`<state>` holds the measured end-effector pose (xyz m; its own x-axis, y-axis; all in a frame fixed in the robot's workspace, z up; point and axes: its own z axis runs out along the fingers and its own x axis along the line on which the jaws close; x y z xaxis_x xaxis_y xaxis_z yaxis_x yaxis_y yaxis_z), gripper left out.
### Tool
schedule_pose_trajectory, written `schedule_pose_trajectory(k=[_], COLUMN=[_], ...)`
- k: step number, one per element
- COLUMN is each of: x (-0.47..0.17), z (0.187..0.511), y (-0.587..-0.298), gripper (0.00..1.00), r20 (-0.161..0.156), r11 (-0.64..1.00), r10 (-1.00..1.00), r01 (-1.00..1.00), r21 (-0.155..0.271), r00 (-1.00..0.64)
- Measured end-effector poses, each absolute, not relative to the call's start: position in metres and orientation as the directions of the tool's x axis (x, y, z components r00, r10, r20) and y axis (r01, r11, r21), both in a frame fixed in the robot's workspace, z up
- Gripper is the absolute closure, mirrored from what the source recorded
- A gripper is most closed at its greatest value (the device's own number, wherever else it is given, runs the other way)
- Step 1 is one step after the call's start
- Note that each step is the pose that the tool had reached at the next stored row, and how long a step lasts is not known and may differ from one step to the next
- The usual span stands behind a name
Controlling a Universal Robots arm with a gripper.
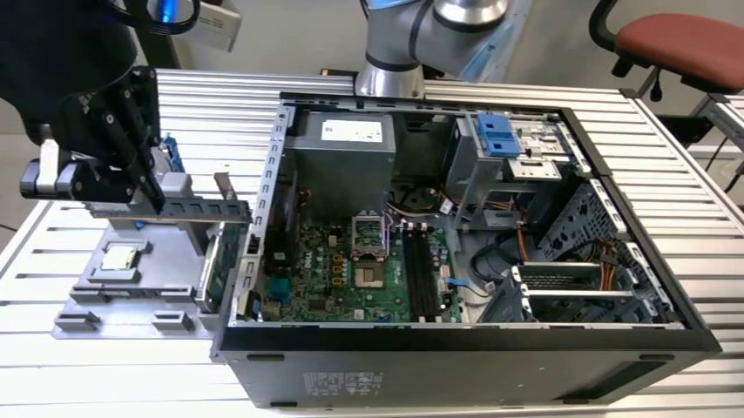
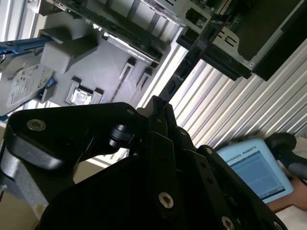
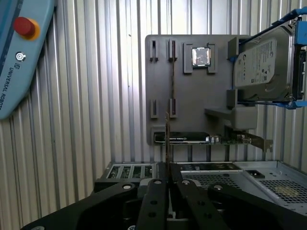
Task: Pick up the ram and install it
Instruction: 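Pick up the ram and move it above insertion slot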
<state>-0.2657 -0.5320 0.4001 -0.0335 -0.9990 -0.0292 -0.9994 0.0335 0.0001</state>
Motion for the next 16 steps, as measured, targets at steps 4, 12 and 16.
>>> schedule_pose_trajectory(k=[4,12,16], x=[-0.259,-0.248,-0.243], z=[0.400,0.400,0.400], y=[-0.532,-0.532,-0.532], gripper=[1.00,1.00,1.00], r20=[-0.029,-0.029,-0.029], r11=[0.034,0.034,0.034], r10=[-0.999,-0.999,-0.999], r01=[-0.999,-0.999,-0.999], r21=[0.000,0.000,0.000], r00=[-0.034,-0.034,-0.034])
